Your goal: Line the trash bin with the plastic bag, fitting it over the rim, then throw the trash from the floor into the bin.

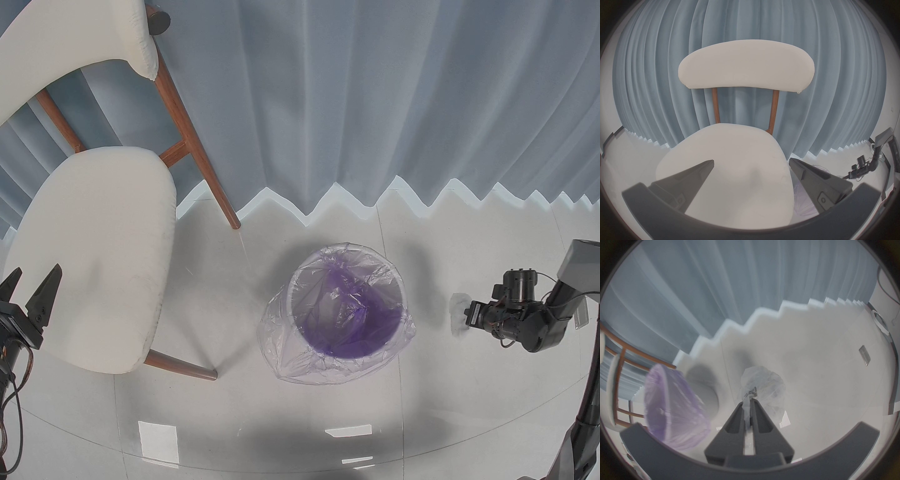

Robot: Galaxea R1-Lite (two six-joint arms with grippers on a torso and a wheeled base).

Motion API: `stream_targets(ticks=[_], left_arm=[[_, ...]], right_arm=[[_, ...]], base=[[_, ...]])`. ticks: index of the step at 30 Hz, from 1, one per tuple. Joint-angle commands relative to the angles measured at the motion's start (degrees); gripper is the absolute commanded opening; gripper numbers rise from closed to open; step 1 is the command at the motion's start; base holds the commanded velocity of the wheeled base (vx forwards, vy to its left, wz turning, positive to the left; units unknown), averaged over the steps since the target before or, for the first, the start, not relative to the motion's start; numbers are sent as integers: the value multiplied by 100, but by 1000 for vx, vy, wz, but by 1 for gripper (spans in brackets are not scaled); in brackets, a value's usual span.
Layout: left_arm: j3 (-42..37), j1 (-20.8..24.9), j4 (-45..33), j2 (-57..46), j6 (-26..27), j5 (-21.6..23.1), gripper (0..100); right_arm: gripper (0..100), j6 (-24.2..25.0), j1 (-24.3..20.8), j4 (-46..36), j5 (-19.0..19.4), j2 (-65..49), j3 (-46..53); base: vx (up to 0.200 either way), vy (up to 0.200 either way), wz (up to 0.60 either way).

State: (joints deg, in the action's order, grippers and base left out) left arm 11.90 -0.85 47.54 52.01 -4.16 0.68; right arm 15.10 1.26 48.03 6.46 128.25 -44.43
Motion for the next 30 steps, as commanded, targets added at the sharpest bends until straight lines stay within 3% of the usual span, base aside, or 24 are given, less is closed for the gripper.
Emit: stream_targets(ticks=[1,2,4,9,11,12,13,20,21,22,23,30], left_arm=[[-144,-108,-8,-340,11,-24,100],[-144,-108,-8,-340,11,-24,100],[-302,-117,-8,-446,11,-24,100],[-654,-284,-17,-753,11,-24,100],[-1023,-468,-17,-1122,20,-33,100],[-1023,-468,-17,-1122,20,-33,100],[-1190,-530,-158,-1474,20,-33,100],[-1190,-451,-2803,-3311,47,55,100],[-1190,-389,-3533,-3996,64,125,100],[-1190,-389,-3533,-3996,64,125,100],[-1190,-328,-4561,-4937,293,178,100],[-1190,-319,-4508,-4691,609,389,100]], right_arm=[[0,450,-389,1358,13,-3104,2387],[0,450,-389,1358,13,-3104,2387],[0,397,-890,1420,22,-3877,2545],[0,388,-1541,1455,13,-4185,2589],[0,370,-2094,1464,13,-4299,2536],[0,370,-2094,1464,13,-4299,2536],[0,370,-2463,1446,13,-4273,2589],[0,265,-3000,1507,31,-3552,2545],[0,168,-3087,1543,57,-3306,2396],[0,168,-3087,1543,57,-3306,2396],[0,72,-3184,1648,101,-2937,2167],[0,-34,-3597,2448,110,-1460,1429]], base=[[0,0,0],[0,0,0],[0,0,0],[0,0,0],[0,0,0],[0,0,0],[0,0,0],[0,0,0],[0,0,0],[0,0,0],[0,0,0],[0,0,0]])
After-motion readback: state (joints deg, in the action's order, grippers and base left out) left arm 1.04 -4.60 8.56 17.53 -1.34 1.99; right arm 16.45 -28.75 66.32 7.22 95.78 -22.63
